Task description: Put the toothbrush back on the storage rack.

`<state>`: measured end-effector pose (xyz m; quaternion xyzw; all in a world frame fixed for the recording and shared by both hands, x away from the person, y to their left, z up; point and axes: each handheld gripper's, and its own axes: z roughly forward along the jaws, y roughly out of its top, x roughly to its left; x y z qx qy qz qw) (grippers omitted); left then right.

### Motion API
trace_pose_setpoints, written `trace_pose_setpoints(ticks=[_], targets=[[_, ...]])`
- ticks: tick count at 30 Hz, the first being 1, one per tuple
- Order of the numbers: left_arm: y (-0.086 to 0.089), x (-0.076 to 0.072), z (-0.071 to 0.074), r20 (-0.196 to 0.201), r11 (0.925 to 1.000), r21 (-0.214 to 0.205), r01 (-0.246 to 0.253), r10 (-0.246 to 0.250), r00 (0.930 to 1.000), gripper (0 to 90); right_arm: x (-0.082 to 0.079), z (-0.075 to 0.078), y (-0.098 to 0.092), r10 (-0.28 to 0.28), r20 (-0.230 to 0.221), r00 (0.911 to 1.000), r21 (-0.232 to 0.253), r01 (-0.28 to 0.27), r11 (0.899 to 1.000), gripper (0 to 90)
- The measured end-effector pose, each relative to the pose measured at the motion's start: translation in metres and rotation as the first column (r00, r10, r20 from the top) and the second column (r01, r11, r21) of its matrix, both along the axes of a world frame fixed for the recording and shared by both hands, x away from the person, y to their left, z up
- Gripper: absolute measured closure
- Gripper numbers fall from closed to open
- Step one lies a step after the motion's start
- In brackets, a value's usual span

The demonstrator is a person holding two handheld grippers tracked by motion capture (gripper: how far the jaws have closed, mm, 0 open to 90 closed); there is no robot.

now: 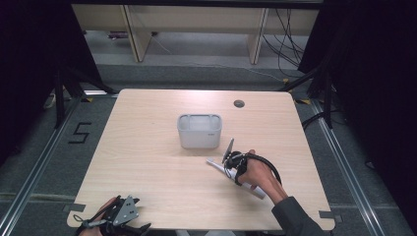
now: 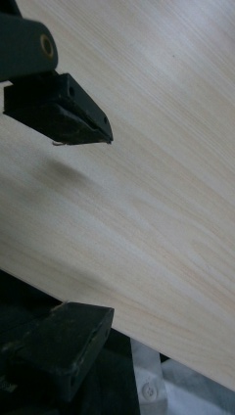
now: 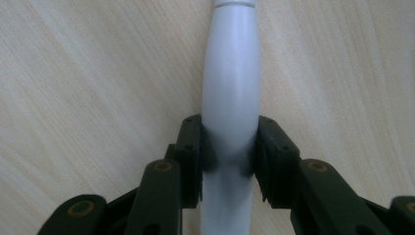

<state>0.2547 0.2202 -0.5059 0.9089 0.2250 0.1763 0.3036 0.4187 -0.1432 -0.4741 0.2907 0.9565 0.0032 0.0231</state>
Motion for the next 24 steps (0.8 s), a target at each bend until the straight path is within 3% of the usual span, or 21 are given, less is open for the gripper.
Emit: trace_pose_setpoints(ticks=[4,5,6,7,10,15,18,24], targets=[[0.0,0.001,0.0,0.005,1.0,-0.002,-0.008,0.008,1.0,15.8,-0.001,0.0,-0.001,-0.008,0.002,1.0,0.005,0.008,1.0,66.4],[0.001,0.0,0.0,0.001,1.0,0.005,0.003,-0.003,1.0,15.8,0.0,0.0,-0.004,0.021,0.016,0.9997,-0.002,-0.021,1.0,66.4],[0.0,0.0,-0.001,-0.003,1.0,-0.007,-0.007,0.006,1.0,15.8,-0.003,0.001,-0.003,-0.007,-0.004,1.0,0.018,0.007,1.0,66.4],[0.0,0.001,0.0,-0.002,1.0,0.007,0.002,-0.002,1.0,15.8,-0.003,0.001,-0.005,0.008,-0.004,1.0,0.024,-0.008,1.0,66.4],[-0.001,0.0,-0.001,-0.006,0.9999,-0.009,-0.009,0.009,0.9999,15.8,-0.006,0.006,-0.01,-0.006,0.021,0.9998,0.049,0.005,0.999,66.5],[0.001,0.001,0.0,0.0,1.0,0.003,-0.004,0.004,1.0,15.9,-0.009,0.015,-0.017,-0.003,0.045,0.999,0.08,0.0,0.997,66.5],[0.0,0.001,0.0,-0.001,1.0,0.002,-0.002,0.002,1.0,15.9,-0.013,0.026,-0.027,-0.018,0.085,0.9963,0.149,0.005,0.989,66.5],[0.0,0.001,-0.001,-0.005,1.0,0.0,-0.006,0.006,1.0,15.9,-0.015,0.04,-0.041,-0.028,0.152,0.9879,0.23,-0.007,0.973,66.5]])
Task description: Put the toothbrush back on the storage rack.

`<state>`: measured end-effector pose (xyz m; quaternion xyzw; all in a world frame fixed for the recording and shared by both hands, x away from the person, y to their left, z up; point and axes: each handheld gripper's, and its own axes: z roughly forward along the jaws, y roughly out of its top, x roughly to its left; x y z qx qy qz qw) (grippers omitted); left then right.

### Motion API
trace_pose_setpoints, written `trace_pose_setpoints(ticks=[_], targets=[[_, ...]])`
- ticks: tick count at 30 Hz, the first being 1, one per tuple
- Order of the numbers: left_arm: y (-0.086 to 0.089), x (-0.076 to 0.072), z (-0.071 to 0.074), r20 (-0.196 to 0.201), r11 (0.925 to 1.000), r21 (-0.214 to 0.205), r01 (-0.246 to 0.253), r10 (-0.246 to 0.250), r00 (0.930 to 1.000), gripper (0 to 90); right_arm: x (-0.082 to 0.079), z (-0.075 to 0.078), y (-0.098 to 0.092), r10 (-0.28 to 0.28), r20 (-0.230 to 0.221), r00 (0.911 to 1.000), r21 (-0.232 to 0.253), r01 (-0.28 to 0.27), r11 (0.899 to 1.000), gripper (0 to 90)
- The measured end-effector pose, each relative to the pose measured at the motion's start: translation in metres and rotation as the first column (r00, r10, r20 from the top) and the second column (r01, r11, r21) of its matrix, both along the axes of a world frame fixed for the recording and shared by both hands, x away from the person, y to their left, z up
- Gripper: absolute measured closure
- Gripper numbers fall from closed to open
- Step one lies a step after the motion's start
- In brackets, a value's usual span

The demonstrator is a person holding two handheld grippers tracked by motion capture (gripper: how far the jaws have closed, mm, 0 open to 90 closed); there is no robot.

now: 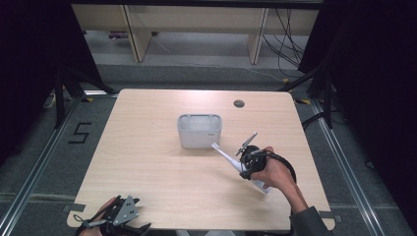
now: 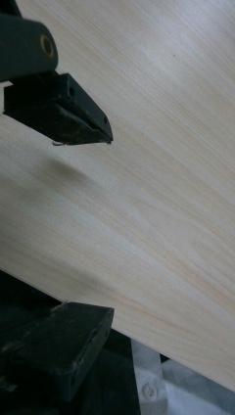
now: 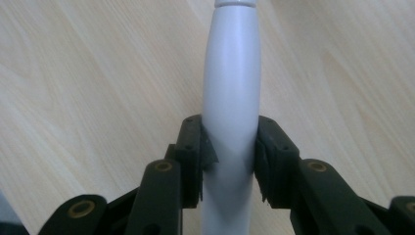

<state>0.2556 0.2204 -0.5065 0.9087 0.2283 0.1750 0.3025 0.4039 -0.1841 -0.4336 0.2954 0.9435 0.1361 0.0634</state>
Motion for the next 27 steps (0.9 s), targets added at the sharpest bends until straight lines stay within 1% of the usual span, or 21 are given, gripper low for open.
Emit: trace_pose_setpoints(ticks=[2,5,7,8,9,10,11,12,13,14,15,16,18,19,20,22,23,24,25,26,27], targets=[[0.0,0.0,0.0,-0.004,1.0,0.001,-0.008,0.008,1.0,15.8,-0.002,0.005,-0.002,-0.021,0.016,0.9996,0.038,0.021,0.999,66.5],[0.0,0.0,0.0,0.002,1.0,0.0,0.002,-0.002,1.0,15.9,-0.002,0.012,-0.005,-0.015,0.044,0.9989,0.083,0.011,0.996,66.5],[0.0,0.001,0.001,0.003,1.0,0.002,0.001,-0.001,1.0,15.8,-0.003,0.017,-0.005,-0.031,0.053,0.9981,0.13,0.024,0.991,66.5],[0.0,0.0,0.0,-0.008,1.0,-0.001,-0.004,0.004,1.0,15.8,-0.003,0.019,-0.006,-0.033,0.072,0.9969,0.154,0.021,0.988,66.5],[0.0,0.0,0.0,0.004,1.0,-0.002,0.001,-0.001,1.0,15.8,-0.002,0.021,-0.007,-0.03,0.093,0.9952,0.163,0.014,0.986,66.5],[0.0,0.0,0.0,0.004,1.0,-0.002,0.001,-0.001,1.0,15.8,-0.002,0.021,-0.007,-0.03,0.093,0.9952,0.163,0.014,0.986,66.5],[0.0,0.0,0.0,0.001,1.0,-0.001,0.001,-0.001,1.0,15.8,-0.003,0.024,-0.008,-0.047,0.108,0.993,0.201,0.025,0.979,66.5],[0.0,0.001,0.0,-0.004,0.9999,0.011,0.001,-0.001,1.0,15.8,-0.002,0.026,-0.008,-0.054,0.108,0.9927,0.203,0.031,0.979,66.5],[0.0,0.0,0.0,-0.003,1.0,-0.003,-0.008,0.008,1.0,15.8,-0.001,0.028,-0.009,-0.045,0.126,0.991,0.223,0.016,0.975,66.5],[0.0,0.0,0.0,-0.003,1.0,-0.003,-0.008,0.008,1.0,15.8,-0.001,0.03,-0.01,-0.072,0.133,0.9885,0.238,0.039,0.971,66.5],[0.0,0.0,0.001,0.004,1.0,0.004,0.0,0.0,1.0,15.8,-0.001,0.03,-0.01,-0.086,0.132,0.9874,0.267,0.048,0.962,66.5],[0.0,0.0,0.0,0.003,1.0,0.002,0.001,-0.001,1.0,15.8,0.0,0.033,-0.01,-0.097,0.156,0.983,0.281,0.05,0.958,66.5],[0.0,0.0,0.0,0.0,1.0,0.002,0.001,-0.001,1.0,15.9,0.001,0.034,-0.01,-0.092,0.147,0.9848,0.291,0.045,0.956,66.5],[0.0,0.001,0.0,-0.001,1.0,0.003,-0.008,0.008,1.0,15.9,0.002,0.035,-0.011,-0.098,0.155,0.9831,0.305,0.046,0.951,66.5],[0.0,0.0,0.001,-0.007,0.9999,0.012,-0.006,0.006,1.0,15.8,0.006,0.036,-0.011,-0.079,0.189,0.9788,0.338,0.011,0.941,66.5],[0.0,0.0,0.001,0.004,1.0,0.006,0.002,-0.002,1.0,15.9,0.009,0.038,-0.01,-0.089,0.201,0.9755,0.36,0.011,0.933,66.5],[0.0,0.001,0.0,0.004,1.0,0.006,0.003,-0.003,1.0,15.8,0.009,0.039,-0.009,-0.103,0.19,0.9764,0.375,0.025,0.927,66.5],[0.0,0.001,0.0,0.004,1.0,0.006,0.003,-0.003,1.0,15.9,0.009,0.039,-0.009,-0.103,0.19,0.9764,0.375,0.025,0.927,66.5],[0.0,0.001,0.001,0.005,1.0,0.002,0.0,0.0,1.0,15.9,0.012,0.039,-0.008,-0.103,0.207,0.9728,0.396,0.013,0.918,66.5],[0.0,0.0,0.001,0.009,1.0,-0.003,-0.003,0.003,1.0,15.8,0.015,0.042,-0.007,-0.134,0.204,0.9697,0.425,0.036,0.904,66.5],[0.001,0.0,0.001,0.011,1.0,0.003,0.001,-0.001,0.9999,15.8,0.016,0.044,-0.006,-0.145,0.193,0.9704,0.435,0.047,0.899,66.5]])
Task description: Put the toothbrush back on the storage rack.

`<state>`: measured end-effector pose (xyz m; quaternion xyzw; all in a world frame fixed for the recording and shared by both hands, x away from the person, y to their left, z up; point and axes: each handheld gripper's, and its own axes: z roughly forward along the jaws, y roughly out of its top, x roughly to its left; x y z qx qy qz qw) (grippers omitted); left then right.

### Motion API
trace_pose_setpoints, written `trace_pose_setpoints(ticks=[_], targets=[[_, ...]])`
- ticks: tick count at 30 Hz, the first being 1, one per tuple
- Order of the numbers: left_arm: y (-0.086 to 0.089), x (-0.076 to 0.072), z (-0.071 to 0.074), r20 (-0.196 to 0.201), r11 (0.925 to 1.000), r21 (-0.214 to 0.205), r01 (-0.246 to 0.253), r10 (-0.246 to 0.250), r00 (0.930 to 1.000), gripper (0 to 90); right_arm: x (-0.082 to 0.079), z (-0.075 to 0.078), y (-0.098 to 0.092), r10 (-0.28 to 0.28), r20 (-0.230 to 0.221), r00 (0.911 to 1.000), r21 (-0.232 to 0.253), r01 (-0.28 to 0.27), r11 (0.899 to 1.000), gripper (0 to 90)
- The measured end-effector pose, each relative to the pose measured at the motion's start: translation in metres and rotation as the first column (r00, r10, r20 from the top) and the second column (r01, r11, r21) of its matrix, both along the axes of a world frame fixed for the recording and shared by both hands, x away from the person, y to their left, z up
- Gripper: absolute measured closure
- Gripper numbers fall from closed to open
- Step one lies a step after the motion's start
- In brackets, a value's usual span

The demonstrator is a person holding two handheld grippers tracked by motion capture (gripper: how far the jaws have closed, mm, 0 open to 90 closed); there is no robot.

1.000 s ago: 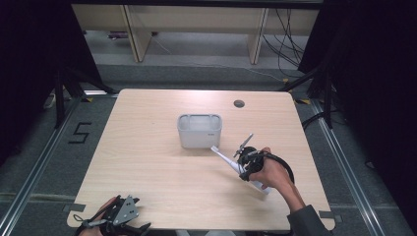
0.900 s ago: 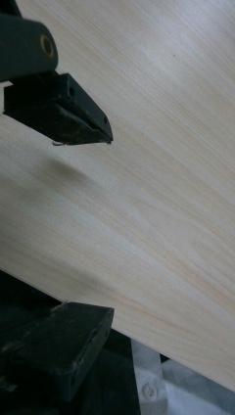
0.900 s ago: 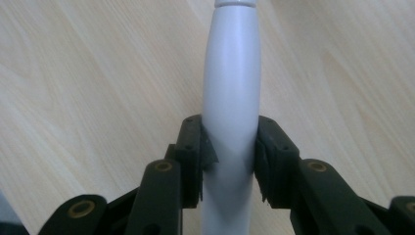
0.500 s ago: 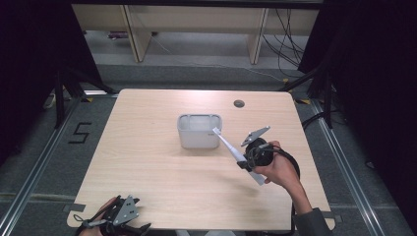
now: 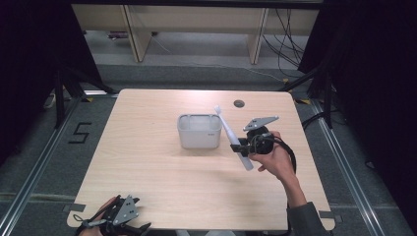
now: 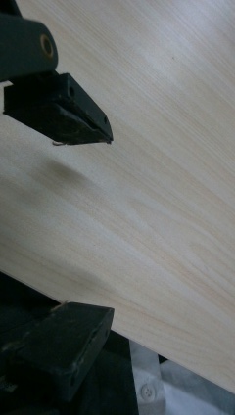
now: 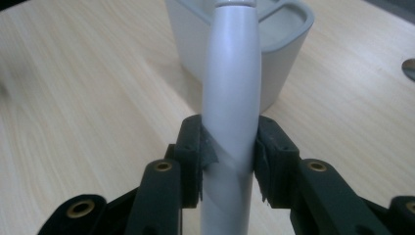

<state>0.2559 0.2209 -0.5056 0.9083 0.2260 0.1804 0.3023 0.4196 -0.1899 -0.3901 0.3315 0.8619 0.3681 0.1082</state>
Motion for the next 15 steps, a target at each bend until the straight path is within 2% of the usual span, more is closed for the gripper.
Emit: trace_pose_setpoints(ticks=[2,3,5,6,7,11,13,14,15], targets=[[0.001,0.0,0.0,-0.004,1.0,0.006,0.005,-0.005,1.0,15.8,0.005,0.001,0.002,0.007,0.036,0.9993,0.021,-0.007,1.0,66.5],[0.001,0.0,0.0,-0.004,1.0,0.006,0.005,-0.005,1.0,15.8,0.005,0.001,0.002,0.007,0.036,0.9993,0.021,-0.007,1.0,66.5],[0.0,0.0,0.001,0.003,1.0,-0.003,-0.001,0.001,1.0,15.8,0.01,0.003,0.005,-0.011,0.054,0.9985,0.06,0.008,0.998,66.5],[0.0,0.0,0.0,0.0,1.0,-0.006,0.0,0.0,1.0,15.8,0.011,0.004,0.005,-0.003,0.058,0.9983,0.058,0.0,0.998,66.4],[0.001,0.0,0.001,-0.003,1.0,0.003,0.007,-0.007,1.0,15.9,0.011,0.006,0.006,-0.023,0.048,0.9986,0.066,0.02,0.998,66.5],[0.001,0.0,0.002,0.0,1.0,0.003,0.009,-0.009,1.0,15.8,0.016,0.008,0.01,-0.038,0.067,0.997,0.106,0.031,0.994,66.5],[0.001,0.0,0.001,-0.002,1.0,0.004,0.008,-0.008,1.0,15.8,0.02,0.009,0.01,-0.034,0.11,0.9934,0.113,0.021,0.993,66.5],[0.001,0.001,0.001,-0.001,1.0,0.006,0.007,-0.007,1.0,15.8,0.02,0.009,0.01,-0.034,0.11,0.9934,0.113,0.021,0.993,66.5],[0.0,0.0,0.001,-0.004,1.0,-0.002,-0.001,0.001,1.0,15.8,0.022,0.01,0.013,-0.059,0.112,0.992,0.135,0.043,0.99,66.5]])
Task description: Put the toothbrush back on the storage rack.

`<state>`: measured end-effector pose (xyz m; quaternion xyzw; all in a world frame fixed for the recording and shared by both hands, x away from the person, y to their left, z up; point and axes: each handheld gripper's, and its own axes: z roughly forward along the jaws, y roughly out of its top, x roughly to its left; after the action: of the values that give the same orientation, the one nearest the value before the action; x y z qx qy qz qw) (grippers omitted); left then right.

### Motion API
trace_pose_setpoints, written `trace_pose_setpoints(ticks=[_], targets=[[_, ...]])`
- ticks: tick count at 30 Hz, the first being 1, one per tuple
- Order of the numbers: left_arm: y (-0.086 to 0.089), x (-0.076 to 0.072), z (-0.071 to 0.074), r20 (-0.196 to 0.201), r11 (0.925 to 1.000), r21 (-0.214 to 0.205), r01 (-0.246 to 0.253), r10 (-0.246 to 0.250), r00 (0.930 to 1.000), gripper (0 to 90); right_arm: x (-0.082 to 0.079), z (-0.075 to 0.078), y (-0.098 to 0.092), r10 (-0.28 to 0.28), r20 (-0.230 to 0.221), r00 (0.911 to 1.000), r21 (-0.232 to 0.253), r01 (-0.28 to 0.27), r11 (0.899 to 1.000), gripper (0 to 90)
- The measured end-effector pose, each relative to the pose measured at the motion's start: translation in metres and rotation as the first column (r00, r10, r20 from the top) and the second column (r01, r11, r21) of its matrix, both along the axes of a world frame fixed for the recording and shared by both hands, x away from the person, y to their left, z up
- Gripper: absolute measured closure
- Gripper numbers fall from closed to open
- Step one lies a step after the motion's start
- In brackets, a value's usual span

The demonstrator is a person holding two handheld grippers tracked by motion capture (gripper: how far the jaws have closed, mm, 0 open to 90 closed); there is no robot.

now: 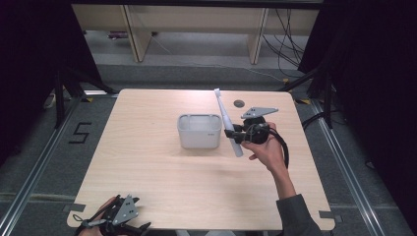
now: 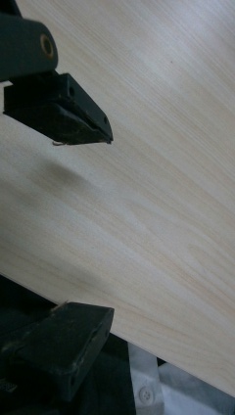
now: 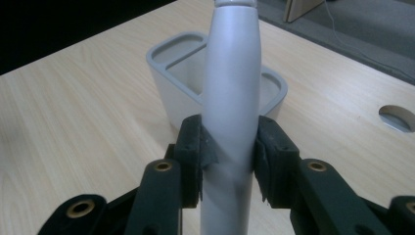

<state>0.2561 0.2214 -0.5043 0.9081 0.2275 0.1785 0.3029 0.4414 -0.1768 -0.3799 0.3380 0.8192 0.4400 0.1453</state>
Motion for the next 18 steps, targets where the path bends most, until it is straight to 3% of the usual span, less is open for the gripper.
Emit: trace_pose_setpoints(ticks=[5,6,8,10,12,13,14,15,17,18], targets=[[0.0,0.0,0.0,0.001,1.0,-0.001,0.0,0.0,1.0,15.8,0.005,0.004,0.003,-0.015,0.023,0.9996,0.032,0.014,0.999,66.5],[0.0,0.0,0.0,0.003,1.0,-0.001,0.001,-0.001,1.0,15.8,0.007,0.005,0.003,-0.012,0.045,0.9989,0.022,0.011,1.0,66.4],[0.0,0.0,0.0,0.009,1.0,-0.006,0.0,0.0,1.0,15.8,0.007,0.006,0.005,-0.029,0.031,0.9991,0.055,0.027,0.998,66.5],[0.0,0.0,0.0,-0.003,1.0,-0.002,-0.001,0.001,1.0,15.8,0.011,0.007,0.005,-0.02,0.081,0.9965,0.052,0.016,0.999,66.4],[0.0,0.001,0.001,0.012,1.0,0.005,0.006,-0.006,0.9999,15.8,0.012,0.009,0.007,-0.034,0.074,0.9967,0.09,0.028,0.996,66.5],[-0.001,0.0,0.0,0.008,0.9998,-0.02,-0.005,0.005,1.0,15.8,0.012,0.01,0.007,-0.039,0.089,0.9952,0.099,0.03,0.995,66.4],[0.001,0.0,0.001,0.01,0.9999,0.006,0.009,-0.009,0.9999,15.8,0.014,0.011,0.007,-0.049,0.122,0.9913,0.099,0.037,0.994,66.4],[0.0,0.0,-0.001,0.002,0.9997,-0.02,-0.012,0.012,0.9999,15.9,0.014,0.012,0.008,-0.051,0.1,0.9937,0.112,0.04,0.993,66.4],[0.0,0.001,0.0,0.01,1.0,-0.003,0.002,-0.002,1.0,15.8,0.016,0.013,0.01,-0.053,0.116,0.9918,0.132,0.038,0.991,66.4],[0.0,0.0,0.0,0.009,0.9998,-0.019,-0.012,0.012,0.9999,15.8,0.017,0.015,0.01,-0.05,0.111,0.9926,0.138,0.035,0.99,66.4]])
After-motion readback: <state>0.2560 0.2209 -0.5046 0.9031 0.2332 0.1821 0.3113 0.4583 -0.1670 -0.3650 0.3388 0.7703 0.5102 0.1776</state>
